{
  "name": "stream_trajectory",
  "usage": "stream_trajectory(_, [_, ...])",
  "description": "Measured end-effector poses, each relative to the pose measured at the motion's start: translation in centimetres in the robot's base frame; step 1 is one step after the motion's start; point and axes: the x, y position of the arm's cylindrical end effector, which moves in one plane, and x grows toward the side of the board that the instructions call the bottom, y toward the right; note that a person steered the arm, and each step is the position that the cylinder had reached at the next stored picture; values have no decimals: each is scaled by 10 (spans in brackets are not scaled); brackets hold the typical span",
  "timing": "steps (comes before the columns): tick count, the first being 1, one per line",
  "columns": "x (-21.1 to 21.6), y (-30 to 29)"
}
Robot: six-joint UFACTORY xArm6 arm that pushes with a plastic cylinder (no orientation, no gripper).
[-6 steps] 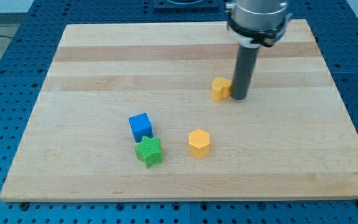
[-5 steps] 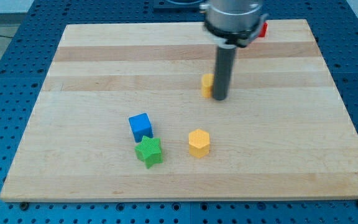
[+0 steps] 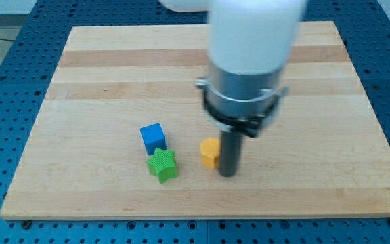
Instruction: Move the arm towards bottom center
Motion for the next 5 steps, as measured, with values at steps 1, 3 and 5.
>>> stream_trajectory(1, [3,-48])
stream_trajectory(3, [-77,-36])
stream_trajectory(5, [-102,-41])
